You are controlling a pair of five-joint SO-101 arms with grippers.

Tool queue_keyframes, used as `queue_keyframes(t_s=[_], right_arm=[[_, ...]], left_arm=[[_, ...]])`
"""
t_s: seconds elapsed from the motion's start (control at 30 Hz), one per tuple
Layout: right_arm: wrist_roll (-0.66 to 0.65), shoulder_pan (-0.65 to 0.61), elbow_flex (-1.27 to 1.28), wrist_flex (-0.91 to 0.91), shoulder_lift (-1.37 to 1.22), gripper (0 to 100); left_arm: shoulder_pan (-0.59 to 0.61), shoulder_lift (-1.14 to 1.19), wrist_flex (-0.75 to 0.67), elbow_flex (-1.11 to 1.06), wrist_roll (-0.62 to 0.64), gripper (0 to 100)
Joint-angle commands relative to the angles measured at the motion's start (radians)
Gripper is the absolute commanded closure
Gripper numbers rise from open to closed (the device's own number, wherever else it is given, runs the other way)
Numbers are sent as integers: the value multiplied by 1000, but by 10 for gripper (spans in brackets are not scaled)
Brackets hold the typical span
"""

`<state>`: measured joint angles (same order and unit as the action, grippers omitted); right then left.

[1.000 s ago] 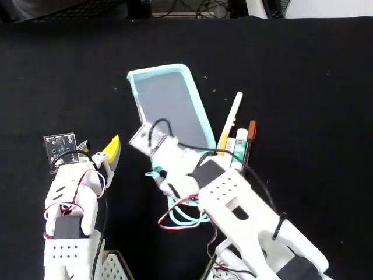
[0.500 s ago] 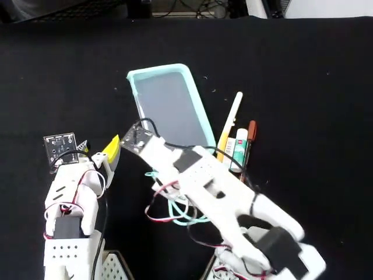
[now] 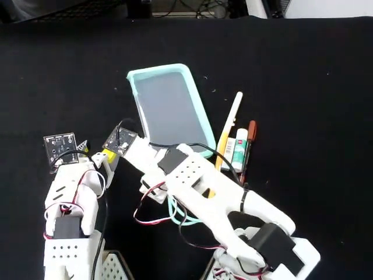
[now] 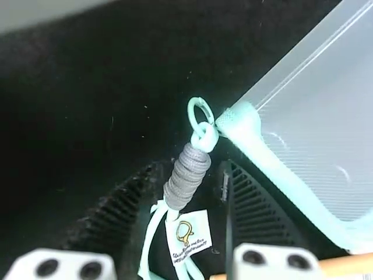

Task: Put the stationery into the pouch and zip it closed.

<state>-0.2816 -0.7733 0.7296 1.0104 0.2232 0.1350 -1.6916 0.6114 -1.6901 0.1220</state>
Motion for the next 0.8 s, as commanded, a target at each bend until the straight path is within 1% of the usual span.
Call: queue_keyframes(t_s=[0.0, 0.1, 0.23, 0.5, 0.77], right_arm=[[9, 9, -44, 8, 4, 825], [8, 38, -45, 11, 4, 825], [8, 41, -47, 12, -13, 828], [8, 40, -122, 12, -191, 825], [5, 44, -151, 12, -213, 828]], left_arm=[[10, -8, -3, -5, -2, 718], [10, -8, -3, -5, -2, 718], [10, -8, -3, -5, -2, 718], [10, -8, -3, -5, -2, 718], [10, -8, -3, -5, -2, 718]])
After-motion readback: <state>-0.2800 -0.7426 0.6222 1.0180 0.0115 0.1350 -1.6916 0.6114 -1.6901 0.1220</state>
